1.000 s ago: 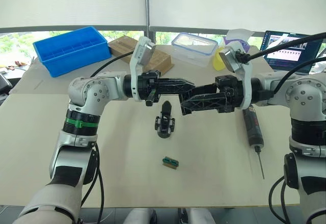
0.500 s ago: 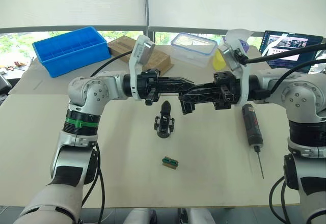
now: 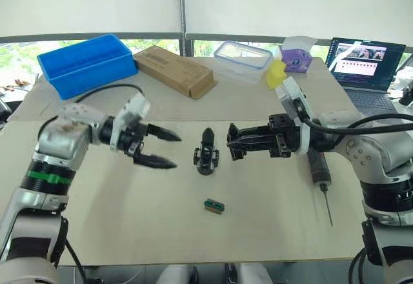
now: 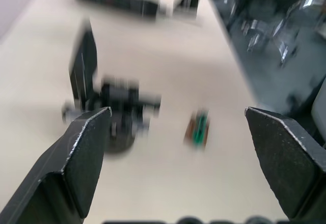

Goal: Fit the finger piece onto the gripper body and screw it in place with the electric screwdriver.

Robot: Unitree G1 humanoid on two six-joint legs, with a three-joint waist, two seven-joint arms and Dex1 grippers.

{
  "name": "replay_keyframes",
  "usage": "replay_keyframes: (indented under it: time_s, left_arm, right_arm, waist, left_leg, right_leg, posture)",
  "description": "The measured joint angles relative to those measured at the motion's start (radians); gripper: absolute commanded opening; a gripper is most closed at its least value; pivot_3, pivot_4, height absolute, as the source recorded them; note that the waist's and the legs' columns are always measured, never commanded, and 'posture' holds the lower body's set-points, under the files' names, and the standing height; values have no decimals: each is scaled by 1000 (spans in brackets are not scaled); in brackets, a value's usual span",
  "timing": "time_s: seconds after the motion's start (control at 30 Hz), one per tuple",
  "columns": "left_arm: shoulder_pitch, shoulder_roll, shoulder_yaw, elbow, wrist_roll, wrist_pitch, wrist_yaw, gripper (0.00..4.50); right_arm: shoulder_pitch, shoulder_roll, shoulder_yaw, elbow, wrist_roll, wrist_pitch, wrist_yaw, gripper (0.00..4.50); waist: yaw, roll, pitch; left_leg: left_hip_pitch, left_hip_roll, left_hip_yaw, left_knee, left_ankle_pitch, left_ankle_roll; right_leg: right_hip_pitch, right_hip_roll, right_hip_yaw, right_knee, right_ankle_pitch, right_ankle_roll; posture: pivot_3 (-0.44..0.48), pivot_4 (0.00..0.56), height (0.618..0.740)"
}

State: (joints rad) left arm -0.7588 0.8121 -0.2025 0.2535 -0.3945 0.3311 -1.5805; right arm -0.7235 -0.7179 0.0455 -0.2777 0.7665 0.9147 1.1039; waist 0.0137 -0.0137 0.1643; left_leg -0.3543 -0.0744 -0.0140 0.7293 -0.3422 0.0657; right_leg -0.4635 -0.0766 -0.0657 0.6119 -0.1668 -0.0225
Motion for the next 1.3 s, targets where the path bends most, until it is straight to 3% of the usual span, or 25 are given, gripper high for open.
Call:
replay_keyframes:
  time_s: [0.13,0.33,0.57,0.83,0.87,0.93,1.03,1.3]
  left_arm:
    - [20,-113,-19,131,125,-256,66,4500]
    - [12,-302,-40,316,234,-439,191,4500]
    - [-15,-401,-41,499,290,-531,253,4500]
    - [-55,-449,-20,585,294,-552,281,4500]
    - [-55,-456,-15,594,294,-559,281,4099]
    - [-55,-463,-13,601,294,-571,279,3721]
    - [-56,-480,-9,629,293,-586,262,2386]
    - [-67,-496,1,663,297,-609,254,2342]
  right_arm:
    - [30,9,3,-19,-10,-40,0,331]
    - [61,21,22,-47,-20,-73,-1,331]
    - [67,21,23,-61,-19,-74,-15,331]
    - [78,21,21,-74,-15,-74,-37,331]
    - [78,21,20,-75,-15,-74,-39,331]
    - [79,25,20,-75,-17,-78,-41,331]
    - [82,89,20,-62,-50,-178,-38,331]
    - [82,239,107,138,-214,-457,11,331]
  waist:
    - [13,0,0]
    - [10,0,0]
    - [1,0,0]
    - [2,-1,0]
    - [2,-1,0]
    - [1,-1,0]
    - [0,-1,0]
    - [1,-1,-1]
  left_leg:
    - [0,0,0,1,-1,2]
    - [-1,0,1,2,-2,4]
    - [-1,0,1,2,-2,4]
    - [-1,0,1,2,-2,5]
    - [-1,0,1,2,-3,5]
    - [-1,0,1,2,-3,5]
    - [0,0,1,2,-2,5]
    - [0,-1,1,3,-2,5]
  right_leg:
    - [1,0,0,-1,0,0]
    - [1,0,0,0,0,0]
    - [0,0,0,1,0,0]
    - [1,0,0,0,1,0]
    - [1,0,0,0,1,1]
    - [1,0,0,0,1,0]
    - [1,0,1,1,1,0]
    - [1,0,0,1,1,1]
  posture:
    - [0,150,740]
    - [0,150,740]
    - [0,150,740]
    - [0,150,740]
    - [0,150,740]
    - [0,150,740]
    - [0,150,740]
    - [0,150,740]
